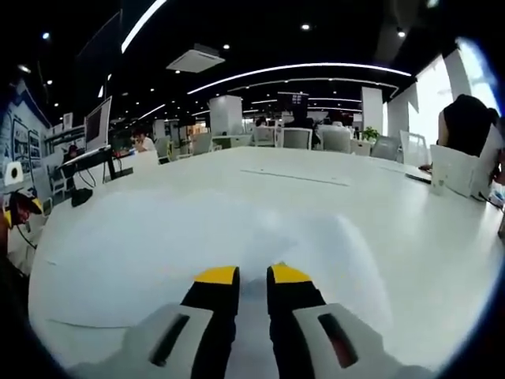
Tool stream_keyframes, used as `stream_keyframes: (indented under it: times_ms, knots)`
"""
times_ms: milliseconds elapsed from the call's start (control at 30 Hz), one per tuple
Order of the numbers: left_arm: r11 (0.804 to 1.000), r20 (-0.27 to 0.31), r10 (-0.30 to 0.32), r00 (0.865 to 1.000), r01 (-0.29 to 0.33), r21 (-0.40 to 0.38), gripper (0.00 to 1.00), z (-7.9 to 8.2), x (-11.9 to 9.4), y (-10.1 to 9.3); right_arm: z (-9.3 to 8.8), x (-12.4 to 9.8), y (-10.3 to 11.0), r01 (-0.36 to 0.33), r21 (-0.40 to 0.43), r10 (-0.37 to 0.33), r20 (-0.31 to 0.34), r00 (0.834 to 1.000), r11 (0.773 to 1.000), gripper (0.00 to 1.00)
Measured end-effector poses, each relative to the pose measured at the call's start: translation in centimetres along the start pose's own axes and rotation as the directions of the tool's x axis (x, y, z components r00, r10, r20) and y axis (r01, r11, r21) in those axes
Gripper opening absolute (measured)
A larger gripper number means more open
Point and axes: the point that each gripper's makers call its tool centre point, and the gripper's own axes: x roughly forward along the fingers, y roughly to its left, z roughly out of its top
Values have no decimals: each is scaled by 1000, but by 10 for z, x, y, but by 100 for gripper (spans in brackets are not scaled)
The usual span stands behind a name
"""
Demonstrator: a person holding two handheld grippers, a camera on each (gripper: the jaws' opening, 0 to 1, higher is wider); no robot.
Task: Organize the stack of printing papers by aligning and flattening the scattered papers on the table
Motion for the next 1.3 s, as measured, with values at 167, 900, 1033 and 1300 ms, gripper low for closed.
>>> stream_keyframes:
  times_ms: [167, 900, 1033, 1300]
  knots:
    - [1000, 0, -2, 1000, 2, -2, 65, -1, 0, 0, 1, 0, -1, -2, 4, 2, 7, 1000, 1000, 5]
    - [1000, -3, -1, 1000, 1, -4, 65, -2, 1, 1, 5, 1, -8, -9, 10, 8, 35, 999, 1000, 0]
    - [1000, -2, -2, 1000, 2, -2, 65, -2, 1, 0, 5, 1, -8, -10, 11, 9, 36, 999, 1000, 0]
    - [1000, -3, -1, 1000, 1, -3, 65, -2, 1, 0, 7, 1, -7, -12, 15, 12, 43, 999, 1000, 0]
